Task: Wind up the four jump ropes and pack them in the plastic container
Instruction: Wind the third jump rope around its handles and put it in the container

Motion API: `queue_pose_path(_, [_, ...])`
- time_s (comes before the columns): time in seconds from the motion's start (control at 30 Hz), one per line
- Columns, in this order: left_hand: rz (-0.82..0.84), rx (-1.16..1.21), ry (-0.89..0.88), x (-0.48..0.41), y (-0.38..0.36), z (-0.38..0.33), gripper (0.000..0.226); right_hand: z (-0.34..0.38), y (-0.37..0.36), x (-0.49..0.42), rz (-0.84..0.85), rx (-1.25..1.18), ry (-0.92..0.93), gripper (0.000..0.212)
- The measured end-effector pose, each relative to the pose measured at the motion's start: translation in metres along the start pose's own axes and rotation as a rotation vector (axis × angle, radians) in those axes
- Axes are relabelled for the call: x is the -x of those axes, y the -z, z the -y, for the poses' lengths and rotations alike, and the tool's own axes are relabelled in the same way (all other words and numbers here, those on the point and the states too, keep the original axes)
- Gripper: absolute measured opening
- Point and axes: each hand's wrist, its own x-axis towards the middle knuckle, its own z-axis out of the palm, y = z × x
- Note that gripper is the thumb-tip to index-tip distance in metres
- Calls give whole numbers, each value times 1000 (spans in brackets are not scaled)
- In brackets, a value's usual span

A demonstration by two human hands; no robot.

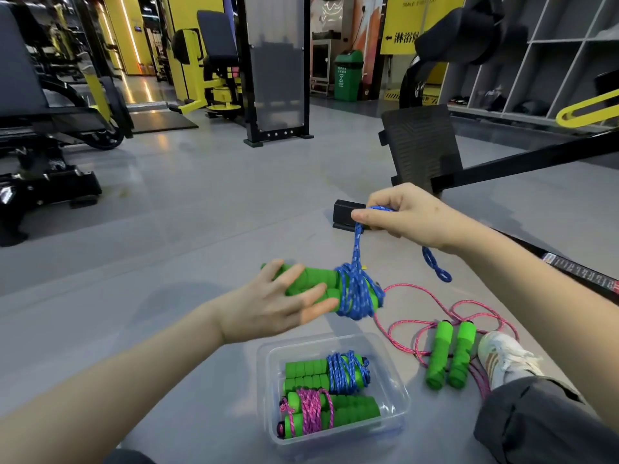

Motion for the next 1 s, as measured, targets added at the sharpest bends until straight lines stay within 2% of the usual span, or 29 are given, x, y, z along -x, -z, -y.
queue_pose_path(0.13, [-78, 8, 1, -22, 14, -9, 38, -24, -8, 4, -16, -188, -110, 38])
queue_pose_path(0.23, [-139, 20, 22, -40, 26, 2, 37, -37, -21, 10, 12, -483, -233, 34])
queue_pose_path(0.33, [-189, -26, 60, -43, 27, 14, 38, -46, -36, 20, 129, -799, -393, 21])
queue_pose_path(0.4, [-188, -57, 113, -40, 22, 16, 40, -51, -48, 23, 149, -950, -382, 8])
queue_pose_path(0.47, [-137, -63, 161, -35, 16, 16, 38, -56, -63, 23, 135, -992, -351, 29])
queue_pose_path(0.6, [-2, -100, 250, -21, 10, 24, 39, -49, -88, 19, 137, -875, -463, 31])
queue_pose_path(0.7, [79, -120, 245, -7, 8, 29, 44, -33, -90, 15, 176, -696, -460, 30])
queue_pose_path(0.87, [238, -119, 269, 0, 2, 25, 51, -10, -78, 14, 301, -172, -375, 22])
queue_pose_path(1.0, [294, -84, 241, 0, 2, 22, 55, -1, -65, 11, 247, 417, -97, 27])
